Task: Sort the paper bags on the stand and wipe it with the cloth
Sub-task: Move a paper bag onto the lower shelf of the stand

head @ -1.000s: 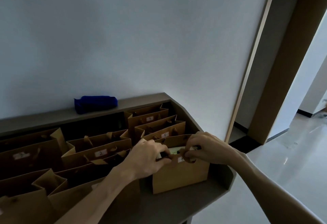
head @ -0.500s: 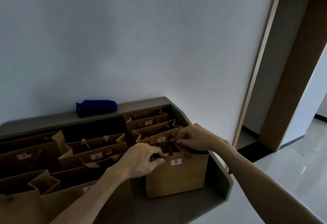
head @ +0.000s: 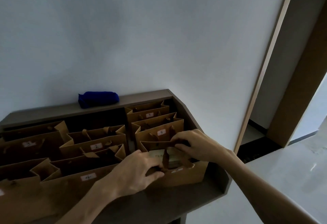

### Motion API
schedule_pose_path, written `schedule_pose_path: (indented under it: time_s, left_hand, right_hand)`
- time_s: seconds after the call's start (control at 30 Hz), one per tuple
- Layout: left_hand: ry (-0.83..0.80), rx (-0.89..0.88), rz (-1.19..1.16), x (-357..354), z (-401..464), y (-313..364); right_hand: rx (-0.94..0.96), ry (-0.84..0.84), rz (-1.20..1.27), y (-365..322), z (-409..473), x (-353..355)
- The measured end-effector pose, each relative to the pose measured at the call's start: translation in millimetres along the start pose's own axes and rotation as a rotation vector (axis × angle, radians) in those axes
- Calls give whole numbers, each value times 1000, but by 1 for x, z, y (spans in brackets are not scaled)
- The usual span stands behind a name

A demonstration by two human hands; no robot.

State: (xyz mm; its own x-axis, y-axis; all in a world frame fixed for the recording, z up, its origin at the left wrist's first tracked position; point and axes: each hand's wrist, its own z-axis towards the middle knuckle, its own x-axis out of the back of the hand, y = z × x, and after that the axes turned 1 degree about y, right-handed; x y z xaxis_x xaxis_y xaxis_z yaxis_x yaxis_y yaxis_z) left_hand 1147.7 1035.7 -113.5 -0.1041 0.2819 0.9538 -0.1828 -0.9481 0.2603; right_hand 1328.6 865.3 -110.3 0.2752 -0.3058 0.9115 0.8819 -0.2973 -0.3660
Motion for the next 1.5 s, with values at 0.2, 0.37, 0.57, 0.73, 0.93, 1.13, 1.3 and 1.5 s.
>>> schedule_pose_path:
  time_s: [0.2, 0.37, 0.57, 0.73, 0.93, 1.13, 1.3, 1.5]
  left_hand:
    - [-43, -63, -2, -17, -16, 6]
    - [-4, -85, 16, -27, -19, 1]
    - [119, 4, -44, -35, -12, -9]
    - [444, 165, -242, -54, -9, -4]
    - [660, 339, -662, -73, 9, 8]
    - [642, 497, -957, -95, 18, -4]
    - [554, 595, -1009, -114, 15, -20]
    - [497, 617, -994, -119, 6, -23]
  right_hand:
    - [39, 52, -9, -17, -31, 0]
    - [50, 24, -15, -18, -39, -1]
    - [2, 44, -15, -3, -28, -6]
    - [-118, 197, 143, 14, -18, -23]
    - [-305, 566, 559, 18, -17, -39]
    - [-476, 626, 805, 5, -37, -60]
    - [-516, 605, 880, -2, -50, -73]
    - [-521, 525, 884, -2, -64, -88]
